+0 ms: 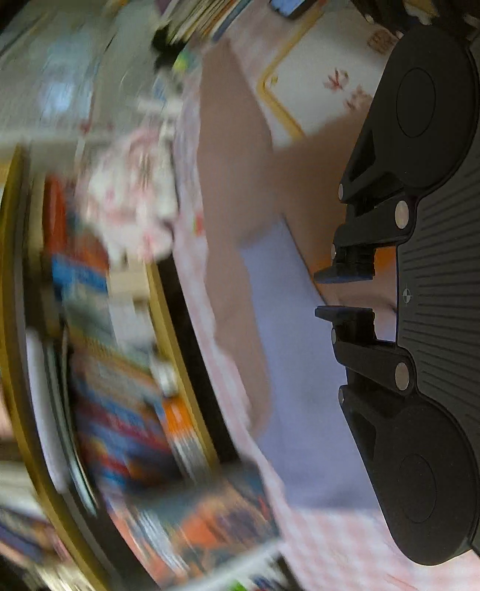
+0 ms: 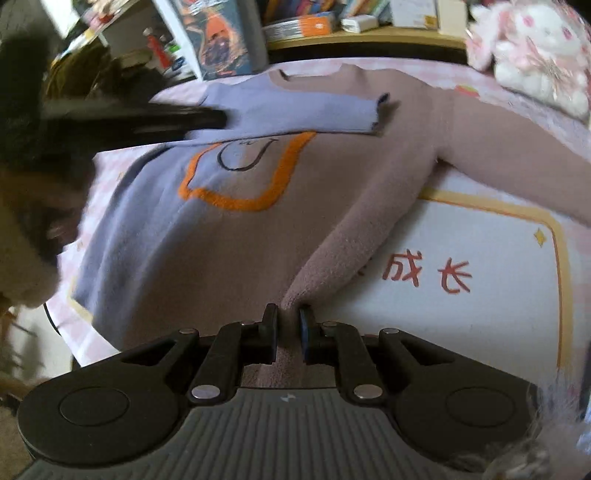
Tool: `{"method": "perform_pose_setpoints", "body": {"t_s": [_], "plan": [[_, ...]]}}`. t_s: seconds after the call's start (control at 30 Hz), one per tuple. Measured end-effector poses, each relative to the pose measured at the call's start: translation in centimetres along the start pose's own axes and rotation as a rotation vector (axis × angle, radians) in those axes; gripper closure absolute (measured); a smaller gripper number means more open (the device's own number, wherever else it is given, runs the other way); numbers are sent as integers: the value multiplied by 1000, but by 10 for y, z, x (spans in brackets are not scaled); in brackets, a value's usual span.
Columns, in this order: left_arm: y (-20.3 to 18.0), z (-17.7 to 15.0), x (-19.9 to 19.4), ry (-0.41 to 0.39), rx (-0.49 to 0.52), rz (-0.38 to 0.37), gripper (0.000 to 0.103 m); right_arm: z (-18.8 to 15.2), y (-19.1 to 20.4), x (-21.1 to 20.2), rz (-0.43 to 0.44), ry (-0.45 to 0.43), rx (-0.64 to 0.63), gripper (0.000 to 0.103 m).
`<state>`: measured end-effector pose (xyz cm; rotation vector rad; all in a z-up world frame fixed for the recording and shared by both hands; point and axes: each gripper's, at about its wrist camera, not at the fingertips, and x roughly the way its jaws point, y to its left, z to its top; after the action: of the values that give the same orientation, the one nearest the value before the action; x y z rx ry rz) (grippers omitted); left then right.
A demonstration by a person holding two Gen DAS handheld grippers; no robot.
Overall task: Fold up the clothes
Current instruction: 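Lay the sweater flat on the mat with both grippers, pulling it straight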
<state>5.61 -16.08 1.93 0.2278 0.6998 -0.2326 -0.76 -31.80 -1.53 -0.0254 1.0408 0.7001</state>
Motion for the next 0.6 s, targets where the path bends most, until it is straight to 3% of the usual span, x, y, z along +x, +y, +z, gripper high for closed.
{"method": "perform_pose_setpoints", "body": {"t_s": [0.2, 0.43, 0.6], "plan": [[-52, 22, 45, 22, 168, -12, 83, -1, -9, -9, -73, -46, 3, 92], [-75, 21, 78, 86, 301, 75, 83, -7, -10, -11, -52, -34, -24, 90], [-82, 17, 82, 61, 376, 136, 81, -7, -19, -6, -59, -12, 16, 89]]}}
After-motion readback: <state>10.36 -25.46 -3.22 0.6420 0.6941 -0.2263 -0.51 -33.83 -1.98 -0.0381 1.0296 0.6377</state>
